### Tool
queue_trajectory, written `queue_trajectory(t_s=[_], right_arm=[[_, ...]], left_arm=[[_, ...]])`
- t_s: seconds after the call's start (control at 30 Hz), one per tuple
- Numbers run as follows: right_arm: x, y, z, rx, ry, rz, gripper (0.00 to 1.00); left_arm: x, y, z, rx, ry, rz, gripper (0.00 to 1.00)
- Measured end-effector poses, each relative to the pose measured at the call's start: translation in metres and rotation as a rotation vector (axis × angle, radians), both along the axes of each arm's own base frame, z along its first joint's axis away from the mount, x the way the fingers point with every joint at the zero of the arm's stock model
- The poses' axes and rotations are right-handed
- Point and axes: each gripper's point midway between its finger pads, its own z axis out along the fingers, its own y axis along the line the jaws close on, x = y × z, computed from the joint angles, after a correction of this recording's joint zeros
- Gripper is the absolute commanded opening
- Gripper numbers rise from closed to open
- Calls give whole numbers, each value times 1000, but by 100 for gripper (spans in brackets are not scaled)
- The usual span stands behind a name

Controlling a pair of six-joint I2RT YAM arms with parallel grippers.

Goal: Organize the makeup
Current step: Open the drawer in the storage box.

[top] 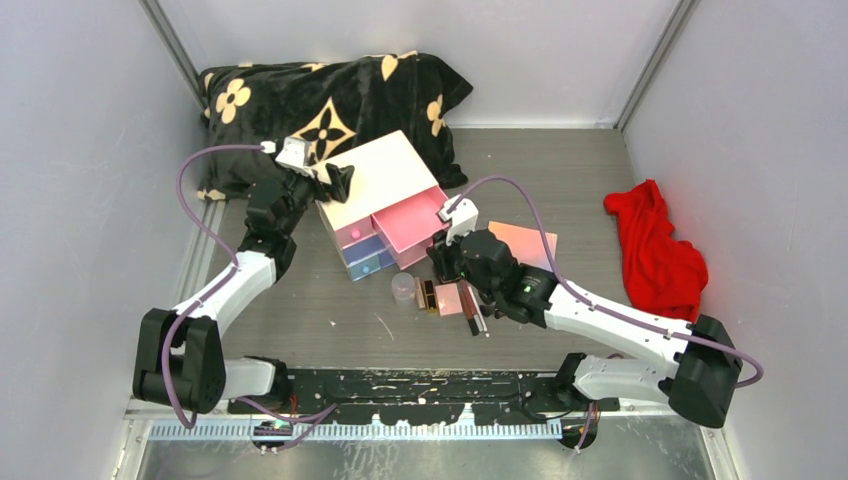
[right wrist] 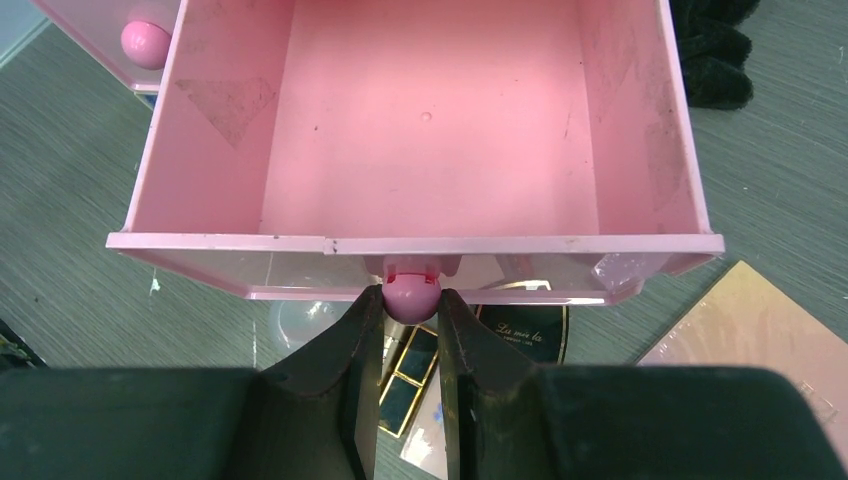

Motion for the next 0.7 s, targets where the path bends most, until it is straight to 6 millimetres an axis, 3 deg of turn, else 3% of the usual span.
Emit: queue_trajectory(t_s=[0.07, 0.2, 0.33, 0.43, 0.57, 0.7], right_arm=[[0, 0, -1, 4, -3, 1, 22], [-2, -1, 1, 11, -7, 10, 37], [-11, -14, 0, -26, 1, 16, 42], [-15, -22, 0, -48, 4, 17, 52], [-22, -33, 1, -71, 12, 20, 53], [-29, -46, 16, -5, -15, -5, 78]], left_arm=[[0, 0, 0, 0, 0, 1, 98], [0, 0, 0, -1, 0, 2, 98], [0, 0, 0, -3, 2, 3, 98], [0, 0, 0, -3, 2, 3, 98], [1, 0, 0, -3, 2, 3, 98], [1, 0, 0, -3, 2, 3, 97]])
